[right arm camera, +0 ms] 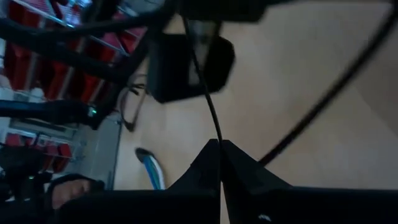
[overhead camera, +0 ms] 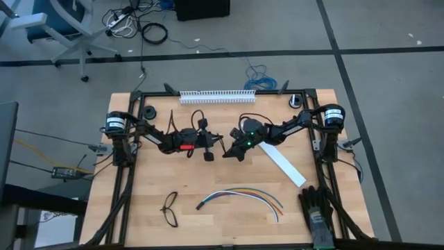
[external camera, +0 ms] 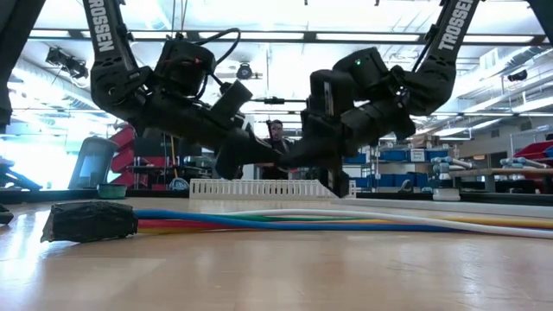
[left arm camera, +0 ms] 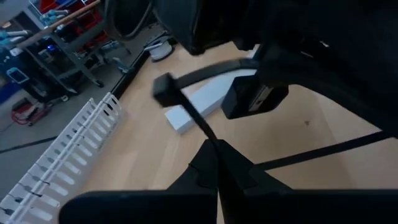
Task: Ziptie cables
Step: Wrap the zip tie around the cable wires
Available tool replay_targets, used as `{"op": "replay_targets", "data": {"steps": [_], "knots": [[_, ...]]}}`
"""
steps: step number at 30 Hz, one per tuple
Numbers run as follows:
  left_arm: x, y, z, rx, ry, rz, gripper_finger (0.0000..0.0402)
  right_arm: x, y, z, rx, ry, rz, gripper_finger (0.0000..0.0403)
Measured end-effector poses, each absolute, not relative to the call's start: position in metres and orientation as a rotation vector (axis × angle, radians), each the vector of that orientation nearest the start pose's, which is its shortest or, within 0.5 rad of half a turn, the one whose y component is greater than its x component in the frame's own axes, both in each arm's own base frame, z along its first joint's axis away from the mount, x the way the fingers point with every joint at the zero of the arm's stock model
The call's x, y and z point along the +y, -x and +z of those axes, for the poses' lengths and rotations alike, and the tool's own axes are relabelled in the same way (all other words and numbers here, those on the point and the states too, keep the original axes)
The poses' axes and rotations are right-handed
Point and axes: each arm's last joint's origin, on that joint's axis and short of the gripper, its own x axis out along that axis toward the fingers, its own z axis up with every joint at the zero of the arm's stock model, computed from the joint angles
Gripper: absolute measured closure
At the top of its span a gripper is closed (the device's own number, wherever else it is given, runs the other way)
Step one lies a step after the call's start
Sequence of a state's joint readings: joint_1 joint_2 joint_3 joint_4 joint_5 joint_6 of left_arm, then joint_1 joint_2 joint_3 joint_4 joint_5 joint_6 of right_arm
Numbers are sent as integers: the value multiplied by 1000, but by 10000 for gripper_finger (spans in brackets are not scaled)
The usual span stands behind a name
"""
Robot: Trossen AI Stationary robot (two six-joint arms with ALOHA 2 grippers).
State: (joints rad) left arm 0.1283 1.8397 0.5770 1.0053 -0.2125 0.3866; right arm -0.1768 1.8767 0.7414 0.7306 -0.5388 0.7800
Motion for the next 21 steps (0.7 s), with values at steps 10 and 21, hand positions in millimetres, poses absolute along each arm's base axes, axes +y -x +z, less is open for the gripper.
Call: {"op": "replay_targets", "data": {"steps": [10, 21], "knots": [[28, -311, 115, 416, -662, 311, 402, -44, -338, 118, 566, -1003, 160, 403], [20, -311, 117, 441, -748, 379, 401, -50, -335, 116, 590, -1028, 147, 403]]}}
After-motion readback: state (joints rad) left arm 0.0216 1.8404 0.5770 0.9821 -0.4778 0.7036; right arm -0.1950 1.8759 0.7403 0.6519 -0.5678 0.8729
